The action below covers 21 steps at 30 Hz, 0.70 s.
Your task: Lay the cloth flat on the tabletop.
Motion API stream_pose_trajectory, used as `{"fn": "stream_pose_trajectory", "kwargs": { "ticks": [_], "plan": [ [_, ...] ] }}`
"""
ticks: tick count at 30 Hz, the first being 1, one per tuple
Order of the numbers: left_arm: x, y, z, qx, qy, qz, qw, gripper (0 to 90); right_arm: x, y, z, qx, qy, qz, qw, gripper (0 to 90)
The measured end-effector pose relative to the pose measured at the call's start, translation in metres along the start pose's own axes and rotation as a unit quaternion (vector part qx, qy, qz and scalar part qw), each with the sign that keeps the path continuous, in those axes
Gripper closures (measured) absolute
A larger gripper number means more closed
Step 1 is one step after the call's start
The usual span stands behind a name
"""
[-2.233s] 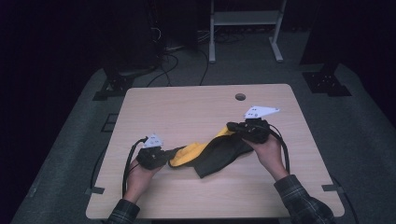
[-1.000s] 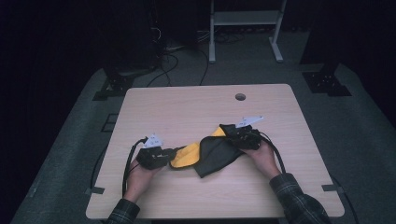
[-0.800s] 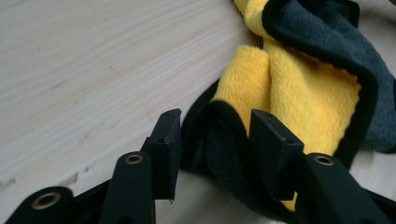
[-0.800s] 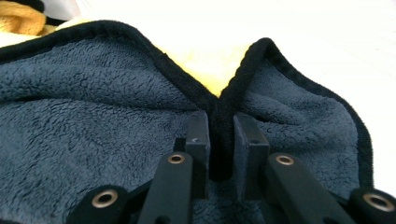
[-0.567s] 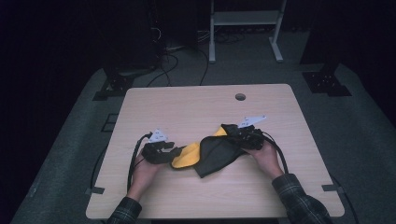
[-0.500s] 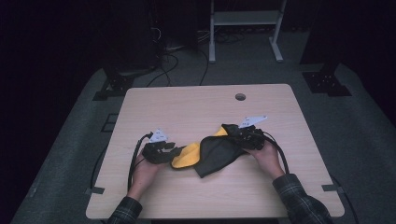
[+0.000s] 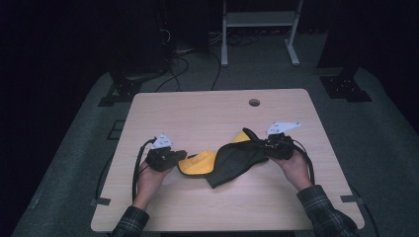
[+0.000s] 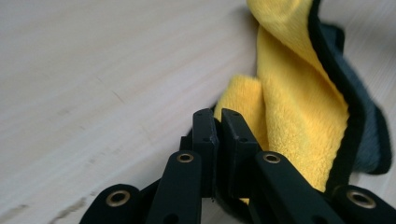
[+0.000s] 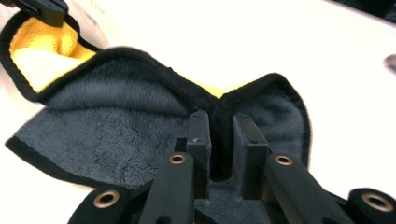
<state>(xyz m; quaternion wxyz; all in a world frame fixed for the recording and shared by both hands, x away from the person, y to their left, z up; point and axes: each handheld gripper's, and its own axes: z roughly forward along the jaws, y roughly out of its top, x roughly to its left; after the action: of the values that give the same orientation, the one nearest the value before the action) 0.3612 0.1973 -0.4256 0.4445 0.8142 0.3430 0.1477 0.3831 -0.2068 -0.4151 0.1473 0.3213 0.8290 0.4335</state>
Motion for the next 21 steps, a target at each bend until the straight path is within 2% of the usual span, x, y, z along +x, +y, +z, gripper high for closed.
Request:
{"fn": "stream_pose_trajectory", "kwargs": {
  "ticks": [5,7,8,11,16,19,21],
  "plan": [
    [0.007,0.01,-0.025,-0.051,0.007,-0.022,0.9984,84.2,-0.009,0.005,-0.028,-0.029,-0.011,0.01,0.9995,79.0],
    [0.007,0.013,-0.029,-0.064,0.004,-0.029,0.9975,84.2,-0.012,0.005,-0.036,-0.037,-0.013,0.016,0.9991,79.3],
    [0.006,0.014,-0.031,-0.07,-0.006,-0.031,0.9971,84.2,-0.014,0.005,-0.04,-0.038,-0.015,0.016,0.9991,79.7],
    [0.002,0.018,-0.034,-0.074,-0.017,-0.028,0.9967,84.2,-0.015,0.004,-0.052,-0.047,-0.019,0.016,0.9986,80.9],
    [-0.007,0.03,-0.042,-0.099,-0.03,-0.014,0.9945,84.3,-0.014,0.006,-0.075,-0.067,-0.029,0.011,0.9973,81.8],
    [-0.01,0.04,-0.048,-0.116,-0.025,-0.007,0.9929,84.3,-0.015,0.012,-0.089,-0.085,-0.036,0.008,0.9957,81.9],
    [-0.008,0.047,-0.052,-0.131,-0.021,-0.011,0.9911,84.3,-0.016,0.018,-0.097,-0.097,-0.044,0.004,0.9943,81.9]
  ]
}}
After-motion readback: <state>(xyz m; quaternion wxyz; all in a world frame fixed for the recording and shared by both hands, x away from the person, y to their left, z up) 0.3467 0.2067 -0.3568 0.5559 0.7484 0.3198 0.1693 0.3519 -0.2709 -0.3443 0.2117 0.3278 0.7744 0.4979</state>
